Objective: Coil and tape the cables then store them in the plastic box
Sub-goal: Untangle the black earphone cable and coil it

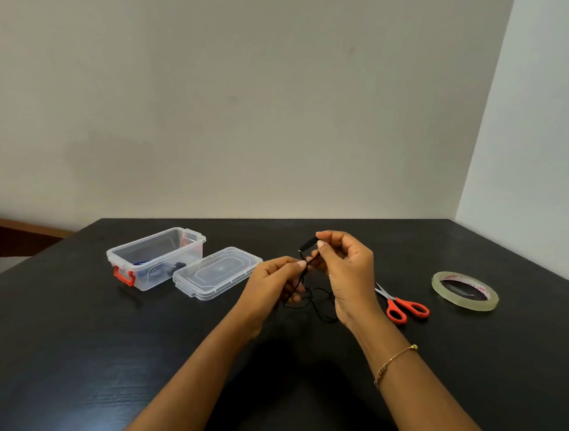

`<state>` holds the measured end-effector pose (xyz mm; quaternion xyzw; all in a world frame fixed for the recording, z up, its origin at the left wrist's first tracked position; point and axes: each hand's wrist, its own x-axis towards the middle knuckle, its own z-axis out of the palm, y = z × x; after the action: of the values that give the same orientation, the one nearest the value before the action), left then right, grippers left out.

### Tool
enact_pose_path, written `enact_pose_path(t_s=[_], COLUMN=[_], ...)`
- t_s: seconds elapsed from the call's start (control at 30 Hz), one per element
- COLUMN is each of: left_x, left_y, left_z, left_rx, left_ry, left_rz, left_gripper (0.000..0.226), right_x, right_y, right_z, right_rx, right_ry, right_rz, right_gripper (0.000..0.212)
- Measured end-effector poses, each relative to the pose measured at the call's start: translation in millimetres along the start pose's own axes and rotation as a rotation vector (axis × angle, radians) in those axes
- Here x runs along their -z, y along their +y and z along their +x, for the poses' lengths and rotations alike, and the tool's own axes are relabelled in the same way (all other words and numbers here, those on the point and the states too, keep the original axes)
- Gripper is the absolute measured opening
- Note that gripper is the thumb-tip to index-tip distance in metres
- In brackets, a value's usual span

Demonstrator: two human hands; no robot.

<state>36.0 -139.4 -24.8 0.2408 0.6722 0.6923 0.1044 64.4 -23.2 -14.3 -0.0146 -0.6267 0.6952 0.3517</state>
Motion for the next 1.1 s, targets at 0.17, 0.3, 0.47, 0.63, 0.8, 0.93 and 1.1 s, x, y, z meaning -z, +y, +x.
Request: enact_pose_path(t_s=[0.17,0.3,0.47,0.63,0.8,0.93,1.1], left_x=[-2.6,-8.2,-12.5,-6.4,16.6,31.7,39.6], left_y=[-5.2,-12.1,-10.6,6.7,20.9,22.1,4.7], left_z=[1.8,4.2,4.6,4.9,4.7,3.5,7.6], left_rx=[-0.183,-0.309,-0.367,-0.141,0.115,0.119,-0.163], left_ry=[0.032,0.132,0.288,0.255,0.051,-0.034,0.347], left_rz=[0.186,0.277,0.313,-0.188,-0.313,0.284,1.063], left_gripper=[0.015,0.016,0.009,0.022,0.022,0.006,0.014], right_x=[3.8,6.3,2.7,8.2,13.3,22.8,28.7], right_y=[0.1,0.2,7.0,14.7,14.8,17.1,20.2], right_z=[3.9,4.8,3.5,9.7,11.3,18.2,22.2], right_rx=[-0.004,0.063,0.276,0.625,0.782,0.795,0.747], right_ry=[0.035,0.038,-0.055,-0.120,-0.168,-0.108,-0.056], right_rz=[-0.030,-0.110,-0.367,-0.674,-0.915,-0.980,-1.021], right_gripper=[0.023,0.025,0.019,0.021,0.020,0.025,0.024])
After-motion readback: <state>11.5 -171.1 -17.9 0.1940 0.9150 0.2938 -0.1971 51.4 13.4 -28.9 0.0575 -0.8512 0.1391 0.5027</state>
